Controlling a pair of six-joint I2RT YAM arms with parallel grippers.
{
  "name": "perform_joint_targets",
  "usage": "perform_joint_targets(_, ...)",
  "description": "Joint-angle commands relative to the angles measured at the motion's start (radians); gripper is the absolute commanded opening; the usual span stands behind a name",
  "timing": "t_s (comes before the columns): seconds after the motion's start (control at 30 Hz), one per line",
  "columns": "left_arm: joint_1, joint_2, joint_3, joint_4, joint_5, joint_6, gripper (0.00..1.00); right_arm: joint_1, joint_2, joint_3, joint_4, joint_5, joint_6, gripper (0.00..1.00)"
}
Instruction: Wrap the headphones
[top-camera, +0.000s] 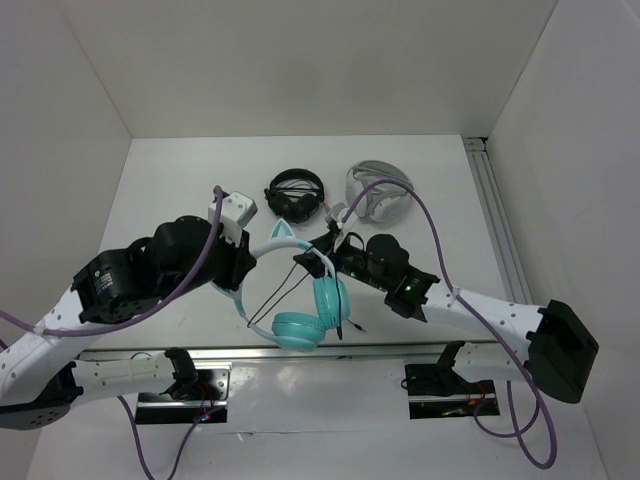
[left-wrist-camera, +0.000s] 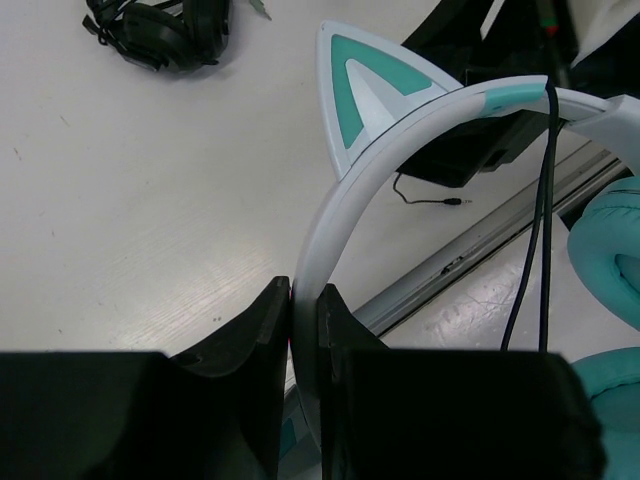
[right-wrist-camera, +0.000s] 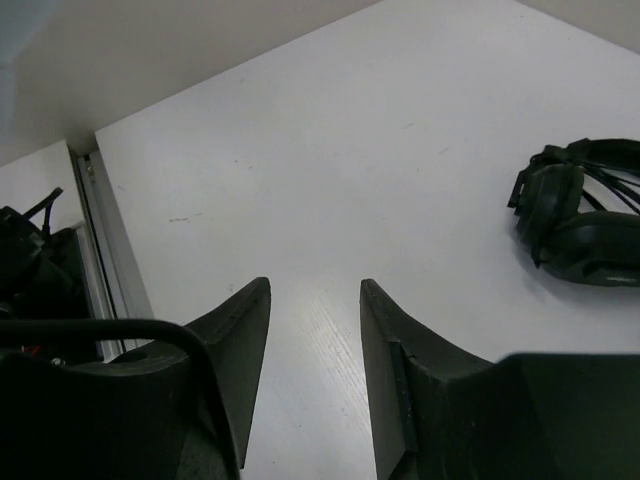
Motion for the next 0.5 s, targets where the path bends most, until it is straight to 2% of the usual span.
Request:
perform_joint_targets(0.0,-0.004,0.005,0.075,0.049,-0.014,-0.059,0.00,0.014,0.072,-0.021,0.240,-0.010,0.069,0.49)
perform_joint_targets(0.1,-0.004,0.014,0.100,0.029,-0.068,-0.108,0.00,0.014,0.144,-0.055,0.303,0.008,0.080,0.49)
perform_joint_targets(0.33,-0.004,-0.004,0.164,0.016,-0.183,-0.235,0.00,-0.043,0.326,-0.170,0.590,-0.059,0.216,0.48)
perform_joint_targets(0.47,-0.004,-0.013,0.213,0.016,-0.229,-0.276,0.00,-0.052,0.449,-0.180,0.679,-0.093,0.253,0.41)
